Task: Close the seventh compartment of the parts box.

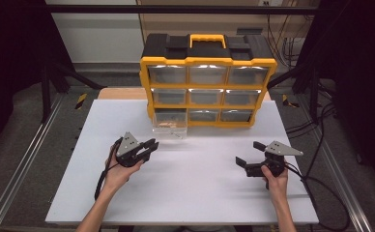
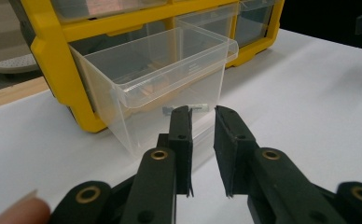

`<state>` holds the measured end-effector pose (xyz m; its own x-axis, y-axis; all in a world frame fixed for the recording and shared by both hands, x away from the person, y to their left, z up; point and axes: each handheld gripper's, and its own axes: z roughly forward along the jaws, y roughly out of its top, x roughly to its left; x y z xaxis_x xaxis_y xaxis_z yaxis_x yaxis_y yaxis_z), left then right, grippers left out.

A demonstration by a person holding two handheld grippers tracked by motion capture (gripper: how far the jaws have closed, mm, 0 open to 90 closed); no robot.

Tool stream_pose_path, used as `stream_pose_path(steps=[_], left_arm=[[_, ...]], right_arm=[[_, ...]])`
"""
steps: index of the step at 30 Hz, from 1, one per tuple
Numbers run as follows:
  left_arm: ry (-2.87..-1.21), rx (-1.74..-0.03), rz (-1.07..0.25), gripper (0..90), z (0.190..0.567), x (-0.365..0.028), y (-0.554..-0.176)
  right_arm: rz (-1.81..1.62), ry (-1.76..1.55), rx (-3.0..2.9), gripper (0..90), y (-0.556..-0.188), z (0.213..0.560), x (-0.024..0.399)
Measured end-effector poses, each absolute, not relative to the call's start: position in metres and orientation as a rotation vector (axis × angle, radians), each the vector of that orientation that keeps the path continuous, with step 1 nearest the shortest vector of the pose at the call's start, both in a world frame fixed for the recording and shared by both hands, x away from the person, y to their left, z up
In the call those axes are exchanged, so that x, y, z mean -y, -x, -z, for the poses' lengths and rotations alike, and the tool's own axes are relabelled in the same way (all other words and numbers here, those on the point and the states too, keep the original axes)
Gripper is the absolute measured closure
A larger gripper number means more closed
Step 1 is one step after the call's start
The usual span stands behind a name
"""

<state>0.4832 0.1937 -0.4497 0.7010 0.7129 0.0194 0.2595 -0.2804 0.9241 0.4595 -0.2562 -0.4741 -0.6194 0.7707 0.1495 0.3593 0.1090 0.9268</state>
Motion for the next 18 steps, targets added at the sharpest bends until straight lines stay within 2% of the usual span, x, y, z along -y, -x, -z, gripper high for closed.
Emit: stream_pose_path(steps=[11, 18], left_arm=[[-1.883, -0.764, -0.545, 87.1, 0.452, -0.1901, -0.4882], [-1.903, -0.756, -0.553, 89.4, 0.452, -0.1846, -0.4919]], right_arm=[[-1.514, -1.104, -2.023, 0.5, -0.4592, 0.4742, 0.256], [-1.514, -1.104, -2.021, 0.5, -0.4591, 0.4741, 0.2561]])
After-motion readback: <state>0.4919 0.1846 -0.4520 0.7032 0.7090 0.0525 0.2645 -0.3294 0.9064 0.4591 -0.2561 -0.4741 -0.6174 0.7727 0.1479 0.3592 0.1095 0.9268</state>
